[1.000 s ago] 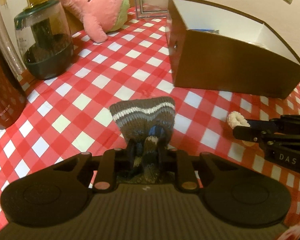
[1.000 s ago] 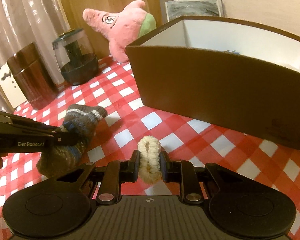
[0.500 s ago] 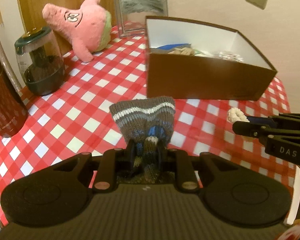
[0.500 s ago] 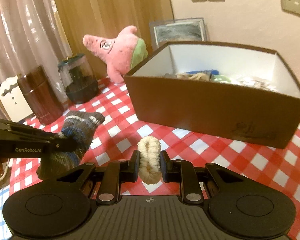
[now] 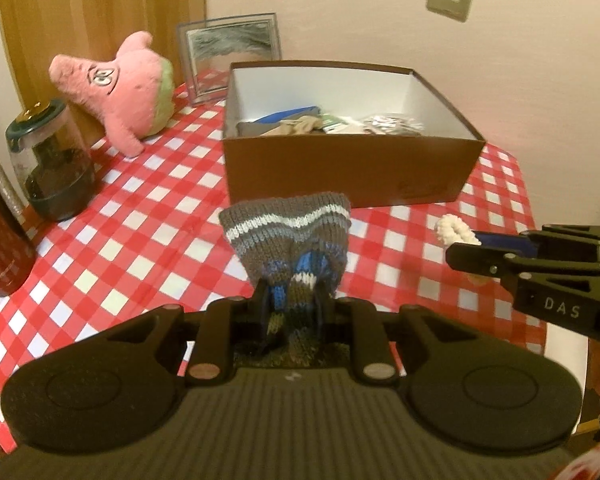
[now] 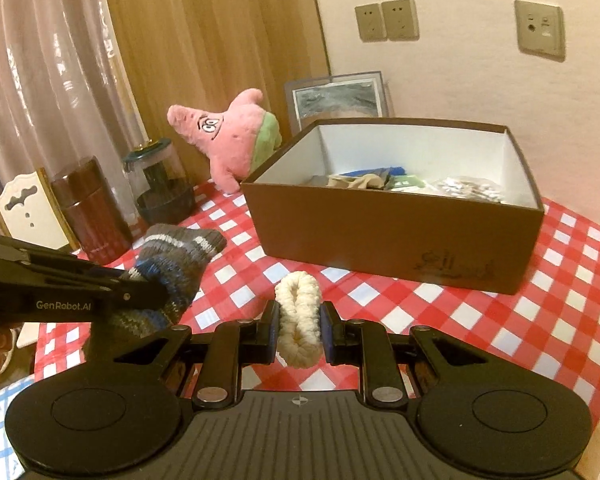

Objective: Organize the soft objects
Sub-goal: 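Carry the knit sock over the box with the left tool while the right tool carries the hair tie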

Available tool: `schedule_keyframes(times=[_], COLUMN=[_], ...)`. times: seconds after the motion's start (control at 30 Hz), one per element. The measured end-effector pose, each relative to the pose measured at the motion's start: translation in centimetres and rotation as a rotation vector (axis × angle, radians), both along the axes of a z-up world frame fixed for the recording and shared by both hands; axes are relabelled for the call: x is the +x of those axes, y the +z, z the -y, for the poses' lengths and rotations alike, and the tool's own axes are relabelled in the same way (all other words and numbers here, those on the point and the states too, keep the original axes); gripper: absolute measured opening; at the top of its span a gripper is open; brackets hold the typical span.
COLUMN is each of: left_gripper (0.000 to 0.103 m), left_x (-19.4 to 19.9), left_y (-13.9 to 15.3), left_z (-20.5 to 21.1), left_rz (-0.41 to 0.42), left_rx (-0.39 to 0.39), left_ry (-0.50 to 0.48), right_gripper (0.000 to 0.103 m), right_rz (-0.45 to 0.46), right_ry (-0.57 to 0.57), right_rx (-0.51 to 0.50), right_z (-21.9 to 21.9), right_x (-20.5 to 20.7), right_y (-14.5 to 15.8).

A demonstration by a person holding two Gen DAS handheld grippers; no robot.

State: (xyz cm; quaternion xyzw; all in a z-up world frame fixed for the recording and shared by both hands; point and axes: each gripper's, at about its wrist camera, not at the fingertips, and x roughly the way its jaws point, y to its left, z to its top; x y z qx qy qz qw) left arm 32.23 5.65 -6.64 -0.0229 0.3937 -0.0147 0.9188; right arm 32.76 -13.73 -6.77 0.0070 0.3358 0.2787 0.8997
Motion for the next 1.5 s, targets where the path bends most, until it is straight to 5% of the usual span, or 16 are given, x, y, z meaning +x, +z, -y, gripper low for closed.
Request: schedule_keyframes(times=[0.6,1.5], left_gripper=[0.019,0.019], left_x=[2.3,13.7], left_y=[3.0,6.0], left_z=[5.3,5.7], left_rz=[0.065,0.141], left_rx=[0.012,0.036], left_ry=[-0.095,-0.1], right_gripper=[0.022,0.022], right_rz=[0.056,0.164], right_ry=[-0.055,-0.041], right_rx=[0.027,0.049], right_z=[5.8,7.3], right_x=[0.0,11.2], right_y=[2.4,4.9])
